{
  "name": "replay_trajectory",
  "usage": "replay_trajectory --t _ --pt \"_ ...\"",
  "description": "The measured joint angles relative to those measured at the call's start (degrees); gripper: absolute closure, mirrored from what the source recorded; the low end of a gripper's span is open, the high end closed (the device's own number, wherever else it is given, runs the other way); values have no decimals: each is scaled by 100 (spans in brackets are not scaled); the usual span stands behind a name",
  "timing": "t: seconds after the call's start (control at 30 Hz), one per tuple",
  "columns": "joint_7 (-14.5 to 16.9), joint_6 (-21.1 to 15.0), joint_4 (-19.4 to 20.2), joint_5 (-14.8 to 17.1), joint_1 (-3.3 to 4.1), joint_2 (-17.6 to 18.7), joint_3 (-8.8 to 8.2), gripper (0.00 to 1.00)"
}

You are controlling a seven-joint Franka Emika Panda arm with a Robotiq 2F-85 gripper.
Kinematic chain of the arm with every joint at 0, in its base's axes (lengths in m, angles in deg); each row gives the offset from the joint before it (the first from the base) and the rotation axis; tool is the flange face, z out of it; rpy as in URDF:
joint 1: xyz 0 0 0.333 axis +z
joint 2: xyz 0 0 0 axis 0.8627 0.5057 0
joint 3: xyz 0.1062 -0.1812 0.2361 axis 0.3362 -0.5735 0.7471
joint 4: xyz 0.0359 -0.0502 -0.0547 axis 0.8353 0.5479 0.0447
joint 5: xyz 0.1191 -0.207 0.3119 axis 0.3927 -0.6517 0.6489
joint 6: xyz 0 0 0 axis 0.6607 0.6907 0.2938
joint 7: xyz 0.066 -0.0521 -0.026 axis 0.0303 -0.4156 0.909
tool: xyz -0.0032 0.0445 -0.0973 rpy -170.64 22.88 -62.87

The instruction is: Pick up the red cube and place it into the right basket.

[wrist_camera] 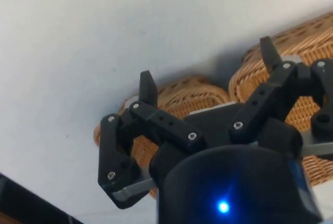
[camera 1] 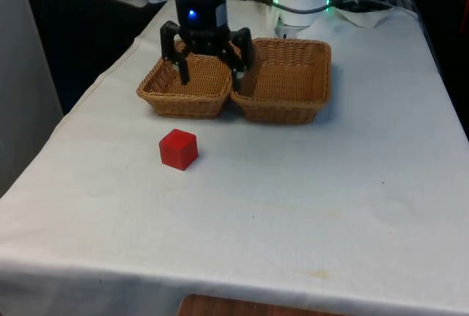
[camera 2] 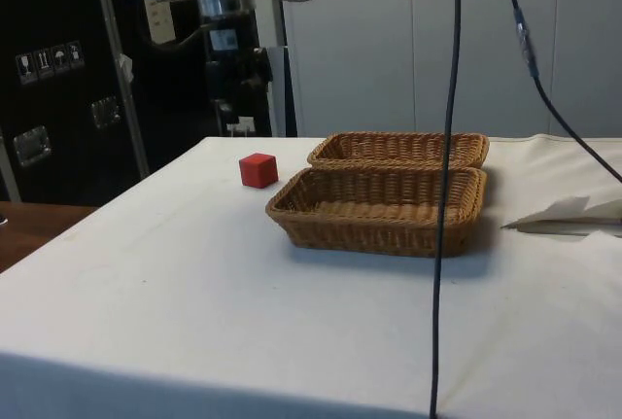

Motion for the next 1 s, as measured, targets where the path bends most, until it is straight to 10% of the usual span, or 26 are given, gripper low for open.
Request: replay_trajectory --t 1.0 --pt "625 52 -974 1020 -229 1192 -458 0"
